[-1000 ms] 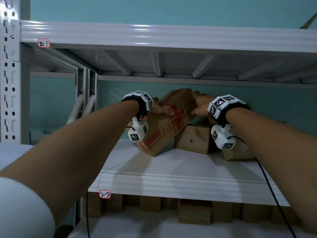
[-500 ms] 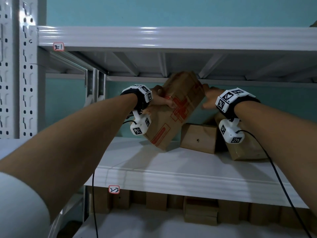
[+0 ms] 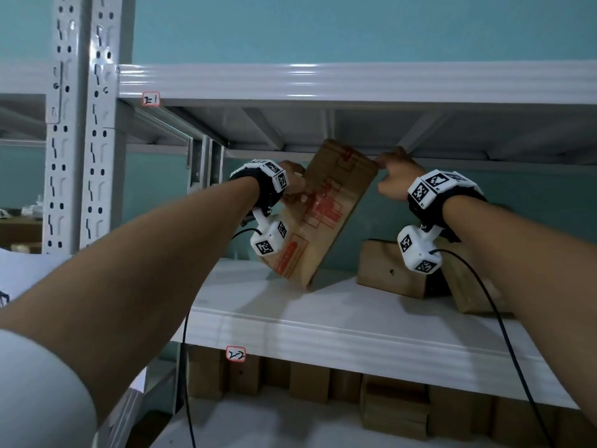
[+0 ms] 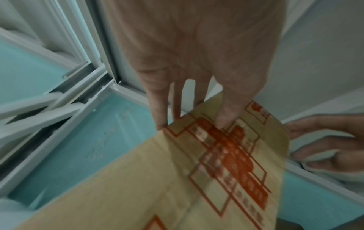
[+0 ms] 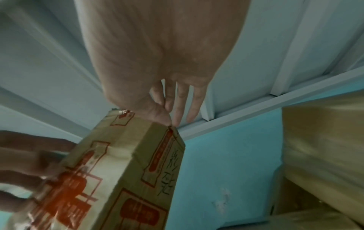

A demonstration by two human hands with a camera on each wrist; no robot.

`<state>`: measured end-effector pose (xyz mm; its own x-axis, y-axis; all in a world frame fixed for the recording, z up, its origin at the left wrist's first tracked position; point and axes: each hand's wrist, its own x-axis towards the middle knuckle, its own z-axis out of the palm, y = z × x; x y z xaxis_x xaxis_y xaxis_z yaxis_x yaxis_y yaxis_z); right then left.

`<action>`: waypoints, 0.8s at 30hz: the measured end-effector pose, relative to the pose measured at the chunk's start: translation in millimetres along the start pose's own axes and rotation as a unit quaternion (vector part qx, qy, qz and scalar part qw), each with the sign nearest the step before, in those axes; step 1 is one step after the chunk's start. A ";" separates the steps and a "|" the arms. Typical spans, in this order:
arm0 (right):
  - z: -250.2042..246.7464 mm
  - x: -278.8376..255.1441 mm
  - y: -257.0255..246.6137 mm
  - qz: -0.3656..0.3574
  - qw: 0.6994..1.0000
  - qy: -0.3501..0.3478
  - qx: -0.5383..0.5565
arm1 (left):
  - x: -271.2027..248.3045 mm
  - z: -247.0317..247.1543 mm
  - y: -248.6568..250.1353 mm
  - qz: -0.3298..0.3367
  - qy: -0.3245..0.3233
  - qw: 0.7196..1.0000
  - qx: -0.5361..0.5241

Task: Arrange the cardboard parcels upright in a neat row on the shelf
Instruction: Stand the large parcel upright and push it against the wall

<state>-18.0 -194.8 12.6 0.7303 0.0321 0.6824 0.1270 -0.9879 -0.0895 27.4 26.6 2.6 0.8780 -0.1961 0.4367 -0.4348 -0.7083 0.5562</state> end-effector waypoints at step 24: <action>20.3 9.9 -80.0 -0.121 0.983 -0.042 0.128 | 20.9 -30.8 -25.2 0.026 0.119 0.985 0.125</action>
<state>-7.3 -112.4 11.8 0.7086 0.2849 0.6455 0.4616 -0.8791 -0.1188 50.5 61.2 19.5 0.7711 -0.0941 0.6298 -0.3893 -0.8524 0.3492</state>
